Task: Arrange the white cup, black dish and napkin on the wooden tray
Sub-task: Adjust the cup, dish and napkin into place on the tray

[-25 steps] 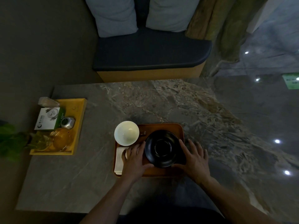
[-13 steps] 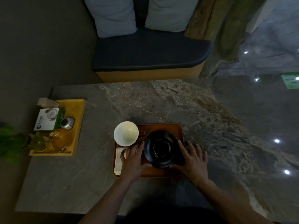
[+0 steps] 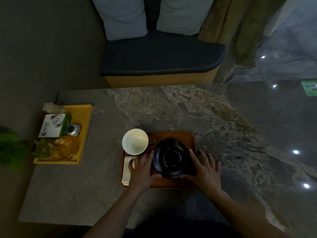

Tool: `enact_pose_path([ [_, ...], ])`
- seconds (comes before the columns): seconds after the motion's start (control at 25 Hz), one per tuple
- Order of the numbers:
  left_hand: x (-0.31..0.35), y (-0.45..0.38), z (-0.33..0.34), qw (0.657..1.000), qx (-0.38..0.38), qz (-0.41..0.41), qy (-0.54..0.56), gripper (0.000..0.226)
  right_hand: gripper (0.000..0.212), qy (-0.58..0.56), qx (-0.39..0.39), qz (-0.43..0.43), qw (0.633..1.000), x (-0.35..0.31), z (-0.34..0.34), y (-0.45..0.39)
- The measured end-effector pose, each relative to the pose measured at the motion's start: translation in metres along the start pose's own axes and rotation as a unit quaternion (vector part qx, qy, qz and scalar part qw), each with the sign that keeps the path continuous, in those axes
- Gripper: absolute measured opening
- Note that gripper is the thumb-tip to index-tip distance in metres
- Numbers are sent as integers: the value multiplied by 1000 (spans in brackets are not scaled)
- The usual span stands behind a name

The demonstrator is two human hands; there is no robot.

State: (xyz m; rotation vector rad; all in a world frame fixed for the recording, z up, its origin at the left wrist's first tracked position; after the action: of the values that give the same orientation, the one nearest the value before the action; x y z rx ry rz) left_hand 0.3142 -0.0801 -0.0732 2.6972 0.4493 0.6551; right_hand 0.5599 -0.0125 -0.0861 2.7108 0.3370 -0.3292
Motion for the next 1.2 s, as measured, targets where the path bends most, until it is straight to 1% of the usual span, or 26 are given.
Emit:
enact_pose_path([
  [0.88,0,-1,3,1000,7,-10,-19,100,105,24,-24,-7,999,-2,-11,-2],
  [1.04,0,0,0,1000,6,0,-24,99,102,12,-32,-13,999,-4,-13,0],
  [1.2,-3,5,-11,1000,21,18,1,89,93,2,-4,-27,1000,-5,-18,7],
])
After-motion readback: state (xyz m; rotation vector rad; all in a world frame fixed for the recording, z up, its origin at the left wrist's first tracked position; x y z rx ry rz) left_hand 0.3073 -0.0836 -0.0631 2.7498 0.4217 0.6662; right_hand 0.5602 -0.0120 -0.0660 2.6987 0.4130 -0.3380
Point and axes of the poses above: each hand's wrist, its own y-axis away from the middle knuckle, its own z-axis out of the palm, x = y × z, the point moved 6 cm from there along -y, towards the middle knuckle, and after that the axes turned 3 degrees about x, right-handed, at the moved point
